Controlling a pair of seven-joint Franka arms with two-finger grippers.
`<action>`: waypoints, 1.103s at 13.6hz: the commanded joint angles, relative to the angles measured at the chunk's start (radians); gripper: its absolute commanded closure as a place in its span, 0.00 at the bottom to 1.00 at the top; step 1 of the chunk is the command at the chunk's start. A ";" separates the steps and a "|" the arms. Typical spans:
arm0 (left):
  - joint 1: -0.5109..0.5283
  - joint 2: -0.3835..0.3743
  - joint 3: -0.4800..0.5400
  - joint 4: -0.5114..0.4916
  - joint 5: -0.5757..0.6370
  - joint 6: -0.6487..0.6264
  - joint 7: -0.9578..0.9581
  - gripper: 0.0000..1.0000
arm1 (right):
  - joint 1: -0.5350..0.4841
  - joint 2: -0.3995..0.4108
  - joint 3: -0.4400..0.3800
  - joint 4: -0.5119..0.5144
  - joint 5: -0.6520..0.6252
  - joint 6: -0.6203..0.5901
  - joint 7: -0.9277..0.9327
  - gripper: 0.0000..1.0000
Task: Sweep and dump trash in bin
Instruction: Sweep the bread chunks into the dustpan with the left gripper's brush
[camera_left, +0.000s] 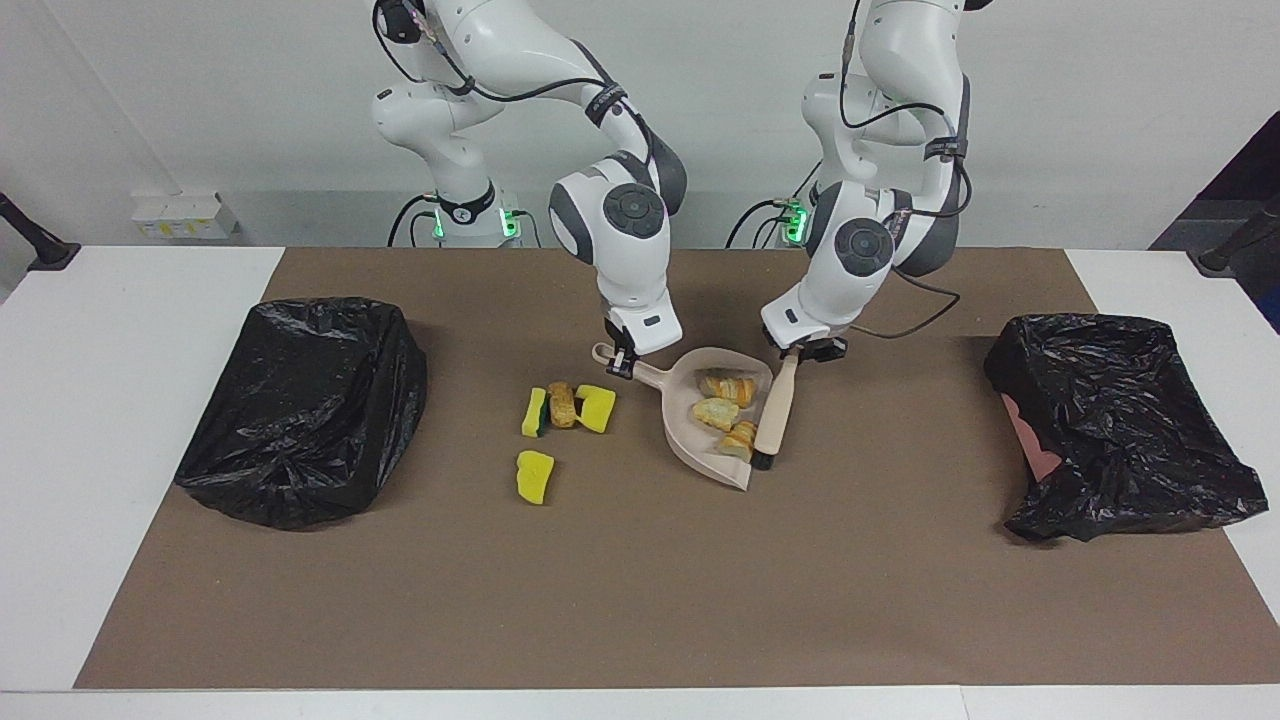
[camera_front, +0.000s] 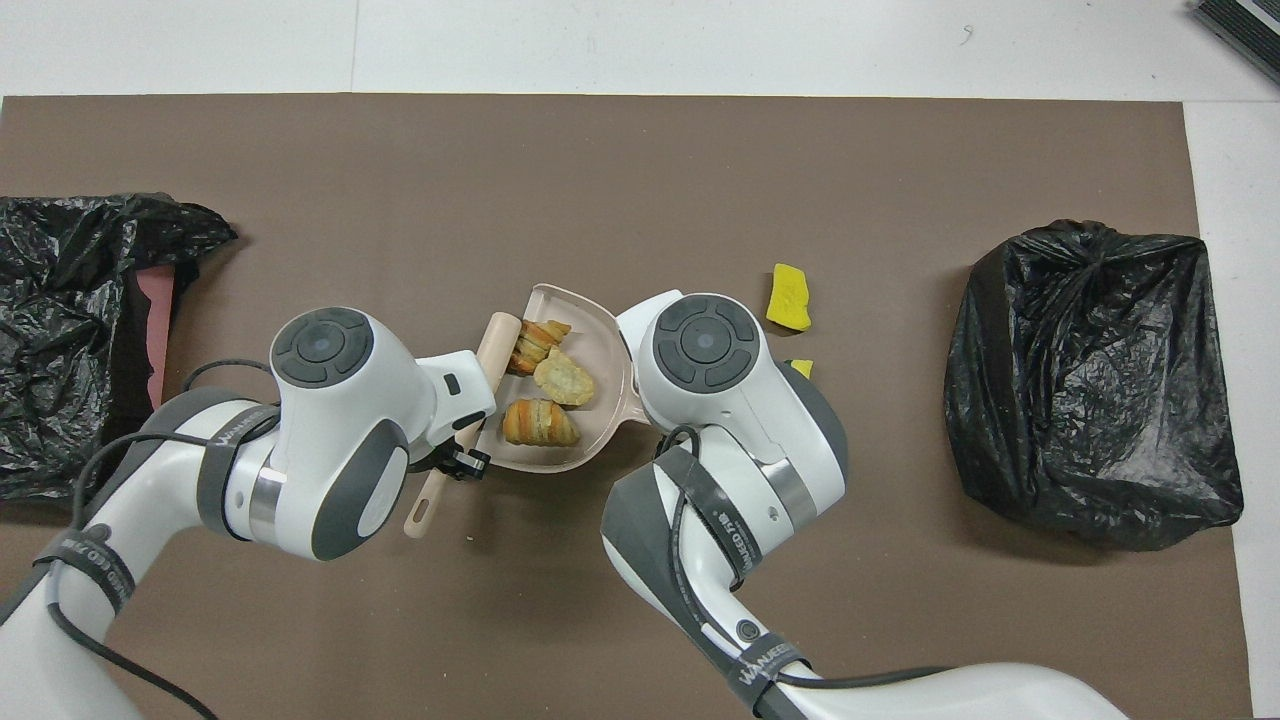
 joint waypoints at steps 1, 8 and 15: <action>-0.023 -0.016 0.016 0.037 -0.049 -0.071 -0.032 1.00 | -0.005 -0.006 0.009 -0.012 0.012 0.006 0.022 1.00; 0.030 -0.053 0.026 0.040 -0.072 -0.125 -0.072 1.00 | -0.014 -0.020 0.007 -0.004 0.014 -0.030 0.021 1.00; 0.081 -0.152 0.029 0.017 -0.055 -0.217 -0.231 1.00 | -0.141 -0.167 0.007 0.003 0.018 -0.190 -0.035 1.00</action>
